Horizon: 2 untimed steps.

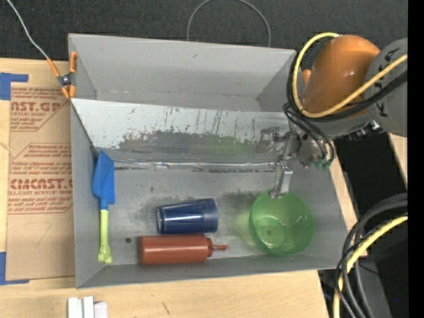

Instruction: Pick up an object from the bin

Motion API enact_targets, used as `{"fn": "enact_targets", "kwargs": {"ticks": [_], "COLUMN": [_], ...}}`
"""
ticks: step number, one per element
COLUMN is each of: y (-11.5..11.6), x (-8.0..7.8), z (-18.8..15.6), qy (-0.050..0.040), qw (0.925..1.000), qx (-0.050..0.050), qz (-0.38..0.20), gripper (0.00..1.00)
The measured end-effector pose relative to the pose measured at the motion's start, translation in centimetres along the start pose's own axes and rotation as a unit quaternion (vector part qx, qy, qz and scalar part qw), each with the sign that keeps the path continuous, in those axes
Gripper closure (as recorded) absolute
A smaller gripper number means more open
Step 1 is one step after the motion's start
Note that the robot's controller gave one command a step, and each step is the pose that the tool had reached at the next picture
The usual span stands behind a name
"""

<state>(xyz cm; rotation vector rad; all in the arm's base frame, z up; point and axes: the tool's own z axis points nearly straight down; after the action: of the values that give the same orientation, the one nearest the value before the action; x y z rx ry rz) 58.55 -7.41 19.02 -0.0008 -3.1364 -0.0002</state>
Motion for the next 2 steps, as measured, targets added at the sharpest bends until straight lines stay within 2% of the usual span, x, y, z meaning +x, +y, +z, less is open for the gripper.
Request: {"fn": "enact_targets", "kwargs": {"ticks": [1, 2], "y": [0.0, 3.1], "x": [-0.2, 6.3], "z": [-0.5, 8.6], "qy": [-0.0039, 0.0025], "qw": [1.0, 0.9999], "qx": [0.0, 0.0], "qz": [-0.001, -0.012], "gripper": [0.0, 0.0]}}
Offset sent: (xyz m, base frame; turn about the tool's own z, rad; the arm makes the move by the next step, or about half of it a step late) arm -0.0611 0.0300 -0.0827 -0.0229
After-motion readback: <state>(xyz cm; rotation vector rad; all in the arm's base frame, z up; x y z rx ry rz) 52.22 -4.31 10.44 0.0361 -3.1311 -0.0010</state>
